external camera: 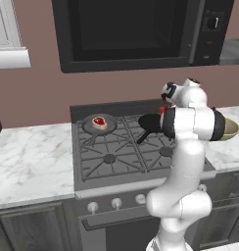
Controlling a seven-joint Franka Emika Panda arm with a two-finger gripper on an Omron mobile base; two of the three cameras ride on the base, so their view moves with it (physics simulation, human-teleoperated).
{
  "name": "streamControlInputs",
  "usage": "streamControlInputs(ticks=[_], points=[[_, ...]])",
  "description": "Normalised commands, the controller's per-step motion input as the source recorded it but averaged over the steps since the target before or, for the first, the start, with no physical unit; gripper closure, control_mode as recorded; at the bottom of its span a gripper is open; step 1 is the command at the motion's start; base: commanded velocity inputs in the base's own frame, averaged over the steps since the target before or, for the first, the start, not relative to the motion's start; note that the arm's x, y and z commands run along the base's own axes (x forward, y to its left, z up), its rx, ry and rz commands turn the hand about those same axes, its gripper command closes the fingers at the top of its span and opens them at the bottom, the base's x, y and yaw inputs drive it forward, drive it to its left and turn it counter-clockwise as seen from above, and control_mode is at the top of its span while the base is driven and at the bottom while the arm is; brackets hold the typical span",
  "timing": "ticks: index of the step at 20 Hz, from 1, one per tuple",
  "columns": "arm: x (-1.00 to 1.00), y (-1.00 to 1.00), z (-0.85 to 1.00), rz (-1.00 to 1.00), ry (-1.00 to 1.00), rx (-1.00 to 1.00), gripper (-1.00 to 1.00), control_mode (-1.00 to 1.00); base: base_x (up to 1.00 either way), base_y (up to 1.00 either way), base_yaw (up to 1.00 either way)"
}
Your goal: Place one of the steaks on the plate and the other in the bowl. Then place the bowl in the fridge.
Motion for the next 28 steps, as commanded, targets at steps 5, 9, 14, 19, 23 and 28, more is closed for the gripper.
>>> streamControlInputs(ticks=[5,9,14,19,23,28], points=[[-0.54,-0.04,0.72,-0.12,-0.15,0.0,1.0,-1.0,0.0,0.0,0.0],[-0.41,-0.31,1.0,-0.18,-0.11,0.0,1.0,-1.0,0.0,0.0,0.0],[-0.24,-0.54,0.71,-0.24,0.02,-0.04,1.0,-1.0,0.0,0.0,0.0],[-0.11,-0.67,0.31,-0.35,0.11,-0.17,1.0,-1.0,0.0,0.0,0.0],[-0.39,-0.73,0.06,-0.4,0.06,-0.09,1.0,-1.0,0.0,0.0,0.0],[-0.53,-0.76,0.0,-0.42,0.0,0.0,1.0,-1.0,0.0,0.0,0.0]])
